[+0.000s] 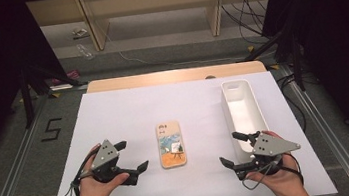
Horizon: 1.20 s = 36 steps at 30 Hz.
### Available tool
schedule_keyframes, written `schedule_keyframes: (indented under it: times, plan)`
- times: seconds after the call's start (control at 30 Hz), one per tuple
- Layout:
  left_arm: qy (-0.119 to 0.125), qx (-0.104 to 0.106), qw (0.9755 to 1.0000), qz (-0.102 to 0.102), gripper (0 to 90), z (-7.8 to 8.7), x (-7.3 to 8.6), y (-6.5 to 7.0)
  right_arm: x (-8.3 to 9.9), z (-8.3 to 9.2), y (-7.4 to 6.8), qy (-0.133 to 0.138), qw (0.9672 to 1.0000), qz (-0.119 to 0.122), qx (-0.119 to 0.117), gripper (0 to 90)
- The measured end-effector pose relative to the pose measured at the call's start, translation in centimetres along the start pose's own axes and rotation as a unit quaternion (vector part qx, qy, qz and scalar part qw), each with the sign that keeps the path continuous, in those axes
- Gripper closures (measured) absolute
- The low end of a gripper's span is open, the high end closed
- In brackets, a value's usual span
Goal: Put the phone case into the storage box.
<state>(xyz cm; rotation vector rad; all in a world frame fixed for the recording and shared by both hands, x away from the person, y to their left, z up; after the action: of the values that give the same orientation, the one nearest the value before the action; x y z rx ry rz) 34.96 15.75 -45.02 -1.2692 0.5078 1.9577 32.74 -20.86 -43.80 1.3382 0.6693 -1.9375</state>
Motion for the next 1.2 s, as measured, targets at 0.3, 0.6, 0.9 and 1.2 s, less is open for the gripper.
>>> schedule_keyframes:
  times: [0.3, 0.6, 0.9, 1.2]
  plan:
    - [0.001, -0.003, 1.0000, 0.002, 3.3, 0.0, 0.0, 0.0, -0.3, -0.3, -0.4, 0.008, 1.0000, -0.002, 0.001, 17.2]
    - [-0.002, -0.011, 0.9999, 0.007, 15.6, -0.3, 0.0, -0.1, -0.9, -3.4, -1.3, -0.045, 0.9982, 0.012, 0.038, 79.9]
    - [-0.010, -0.014, 0.9998, 0.005, 20.7, -0.4, 0.2, -0.2, -0.2, -8.8, -2.3, -0.138, 0.9895, 0.000, 0.043, 90.0]
    - [-0.014, -0.017, 0.9997, 0.004, 21.9, -0.4, 0.3, -0.2, 1.0, -11.1, -1.8, -0.179, 0.9827, -0.019, 0.042, 90.0]
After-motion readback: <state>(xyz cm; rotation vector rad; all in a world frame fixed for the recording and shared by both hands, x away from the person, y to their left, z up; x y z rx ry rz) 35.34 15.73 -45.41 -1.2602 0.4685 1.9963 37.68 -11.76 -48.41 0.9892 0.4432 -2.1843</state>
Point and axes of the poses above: each handheld gripper's, and its own axes: z roughly backward along the jaws, x roughly out of its underside, y roughly to its right, the point moved 4 cm from there along -z, roughly forward along the jaws, and after that the axes turned 7 degrees about -z, right-handed, at the moved point
